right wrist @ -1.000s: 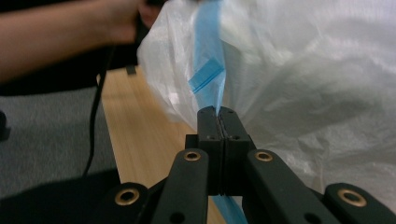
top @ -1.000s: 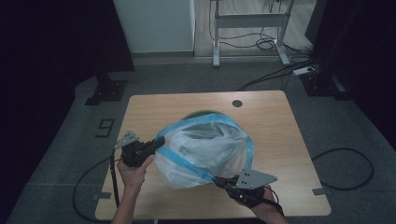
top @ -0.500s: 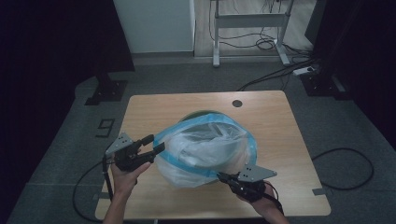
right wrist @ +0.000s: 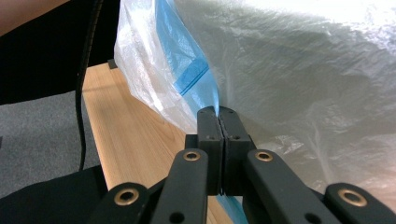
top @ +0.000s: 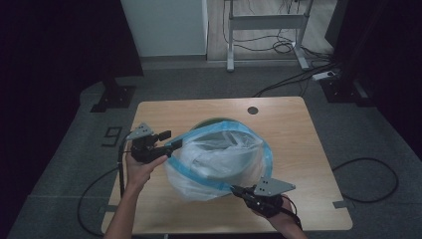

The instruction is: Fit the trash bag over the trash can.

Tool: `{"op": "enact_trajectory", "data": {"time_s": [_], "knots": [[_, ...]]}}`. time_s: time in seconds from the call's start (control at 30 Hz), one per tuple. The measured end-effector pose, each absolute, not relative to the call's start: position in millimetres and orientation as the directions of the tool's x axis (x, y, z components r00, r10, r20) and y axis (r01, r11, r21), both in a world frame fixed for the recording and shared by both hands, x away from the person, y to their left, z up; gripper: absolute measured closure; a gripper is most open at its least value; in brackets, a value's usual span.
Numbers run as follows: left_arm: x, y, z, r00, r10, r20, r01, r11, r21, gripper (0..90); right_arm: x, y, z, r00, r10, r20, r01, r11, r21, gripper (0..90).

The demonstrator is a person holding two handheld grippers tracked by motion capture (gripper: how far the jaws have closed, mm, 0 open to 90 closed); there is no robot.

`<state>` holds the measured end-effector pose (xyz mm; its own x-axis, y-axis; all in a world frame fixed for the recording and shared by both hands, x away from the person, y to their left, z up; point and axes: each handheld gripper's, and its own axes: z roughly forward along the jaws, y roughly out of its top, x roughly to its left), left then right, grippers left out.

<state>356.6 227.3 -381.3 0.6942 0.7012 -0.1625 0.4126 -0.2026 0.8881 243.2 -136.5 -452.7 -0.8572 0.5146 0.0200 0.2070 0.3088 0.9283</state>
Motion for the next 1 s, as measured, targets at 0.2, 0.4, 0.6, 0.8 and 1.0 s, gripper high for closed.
{"op": "enact_trajectory", "data": {"time_s": [0.2,0.4,0.6,0.8,1.0], "knots": [[366.4,224.4,-387.8,0.686,0.710,-0.159,0.422,-0.210,0.882,54.3,242.2,-139.3,-453.6,-0.856,0.516,0.016,0.203,0.308,0.930,87.6],[364.0,220.1,-392.7,0.702,0.697,-0.146,0.406,-0.224,0.886,78.0,239.0,-139.6,-453.9,-0.859,0.511,0.010,0.193,0.306,0.932,83.6],[359.8,216.7,-392.2,0.708,0.696,-0.118,0.384,-0.239,0.892,90.0,225.7,-147.7,-436.7,-0.855,0.519,-0.007,0.136,0.238,0.962,58.5],[356.8,215.9,-388.4,0.697,0.709,-0.110,0.367,-0.221,0.903,90.0,235.2,-174.3,-402.2,-0.792,0.609,-0.039,0.095,0.187,0.978,50.3],[355.2,214.3,-386.8,0.688,0.718,-0.105,0.352,-0.204,0.914,90.0,285.3,-195.3,-389.7,-0.702,0.712,-0.015,0.146,0.164,0.976,46.4]]}}
